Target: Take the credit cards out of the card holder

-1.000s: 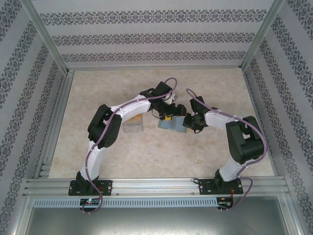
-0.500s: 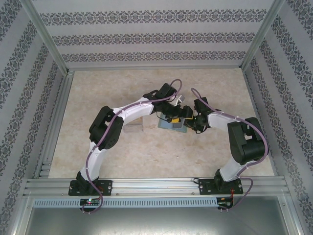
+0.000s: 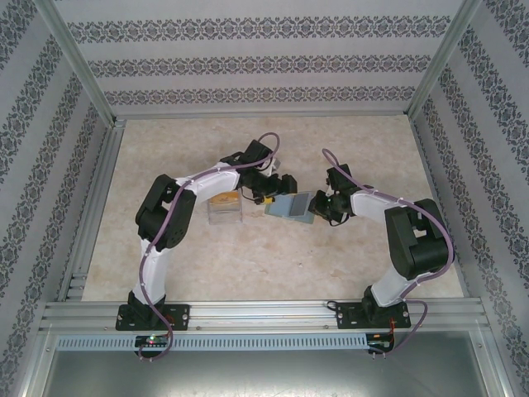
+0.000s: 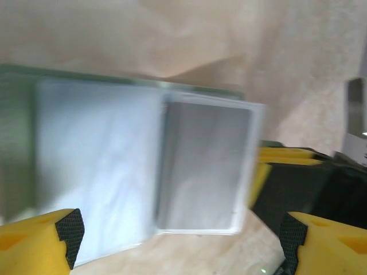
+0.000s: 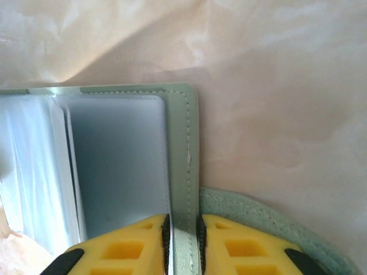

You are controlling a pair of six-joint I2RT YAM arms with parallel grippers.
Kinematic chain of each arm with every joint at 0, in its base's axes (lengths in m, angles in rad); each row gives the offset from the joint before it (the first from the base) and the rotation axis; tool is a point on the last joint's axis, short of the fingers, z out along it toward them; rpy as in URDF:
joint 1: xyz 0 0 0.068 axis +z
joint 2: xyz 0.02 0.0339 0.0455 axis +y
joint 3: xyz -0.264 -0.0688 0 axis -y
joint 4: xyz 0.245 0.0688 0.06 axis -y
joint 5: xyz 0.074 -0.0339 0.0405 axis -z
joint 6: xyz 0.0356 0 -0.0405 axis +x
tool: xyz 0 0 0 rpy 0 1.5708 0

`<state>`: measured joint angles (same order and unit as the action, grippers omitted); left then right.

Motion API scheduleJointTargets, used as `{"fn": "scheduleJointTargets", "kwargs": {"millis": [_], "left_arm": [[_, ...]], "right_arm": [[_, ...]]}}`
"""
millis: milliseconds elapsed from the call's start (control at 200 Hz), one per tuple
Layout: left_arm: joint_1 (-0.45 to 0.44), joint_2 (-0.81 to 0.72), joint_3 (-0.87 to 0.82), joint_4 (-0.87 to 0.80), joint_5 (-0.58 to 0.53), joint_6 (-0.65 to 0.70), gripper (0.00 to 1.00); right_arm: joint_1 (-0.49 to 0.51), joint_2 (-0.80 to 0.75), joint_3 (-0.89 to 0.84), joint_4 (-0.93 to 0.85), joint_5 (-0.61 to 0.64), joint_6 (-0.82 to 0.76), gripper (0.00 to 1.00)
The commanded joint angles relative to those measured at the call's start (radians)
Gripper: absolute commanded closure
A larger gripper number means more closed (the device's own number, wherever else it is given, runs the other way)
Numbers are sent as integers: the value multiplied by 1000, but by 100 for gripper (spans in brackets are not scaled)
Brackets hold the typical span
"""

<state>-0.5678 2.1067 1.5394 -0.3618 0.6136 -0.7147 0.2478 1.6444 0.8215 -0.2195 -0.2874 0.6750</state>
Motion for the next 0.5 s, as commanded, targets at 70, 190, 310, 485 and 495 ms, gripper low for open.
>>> {"fn": "scheduleJointTargets", "kwargs": {"millis": [70,190,310,485,495], "left_arm": [[-1,-61,-39,6,-60,-9,10],[11,-49,-24,-10,-49,-13,15],[11,-30,-28,-9,-38,-19,26],[11,-7,-29,-30,-46,-23,56],[11,-7,-27,-31,-47,-22,57]], "right_arm": [[43,-16,61,-21,-29,-8,76],[57,0,79,-16,-39,-2,76],[69,5,99,-11,-45,3,76],[82,21,132,-14,-56,7,76],[81,21,133,-14,-56,7,76]]}}
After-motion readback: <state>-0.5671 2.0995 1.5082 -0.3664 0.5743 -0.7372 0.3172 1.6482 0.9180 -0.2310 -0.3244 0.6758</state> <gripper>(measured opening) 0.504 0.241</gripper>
